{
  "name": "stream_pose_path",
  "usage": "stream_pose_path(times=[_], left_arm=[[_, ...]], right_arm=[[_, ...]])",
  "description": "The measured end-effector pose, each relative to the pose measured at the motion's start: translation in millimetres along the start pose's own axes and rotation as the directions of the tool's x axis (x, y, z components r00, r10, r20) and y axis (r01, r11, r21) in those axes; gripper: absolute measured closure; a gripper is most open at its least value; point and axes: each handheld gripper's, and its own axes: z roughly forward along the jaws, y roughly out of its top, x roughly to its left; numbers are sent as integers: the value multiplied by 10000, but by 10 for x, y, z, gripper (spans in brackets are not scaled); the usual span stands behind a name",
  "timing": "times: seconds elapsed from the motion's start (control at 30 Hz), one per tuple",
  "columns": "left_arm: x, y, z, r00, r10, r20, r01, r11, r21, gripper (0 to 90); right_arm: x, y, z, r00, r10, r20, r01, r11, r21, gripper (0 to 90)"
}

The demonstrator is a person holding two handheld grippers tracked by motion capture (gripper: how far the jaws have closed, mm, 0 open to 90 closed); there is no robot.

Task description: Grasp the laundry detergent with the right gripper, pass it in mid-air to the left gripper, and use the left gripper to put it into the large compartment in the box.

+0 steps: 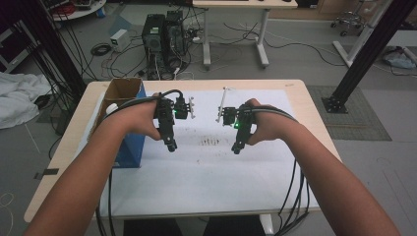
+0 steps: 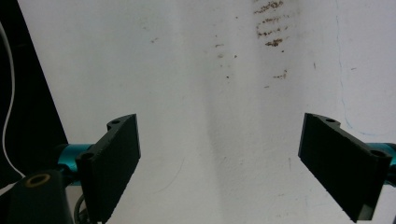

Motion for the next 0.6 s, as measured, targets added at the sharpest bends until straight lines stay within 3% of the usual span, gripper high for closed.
stream_pose_path(times=[0.6], left_arm=[[-7,-19,-21,9999,-101,-45,100,9999,-119,62]], right_arm=[[-2,13,-21,10000,-67,41,67,10000,-67,120]])
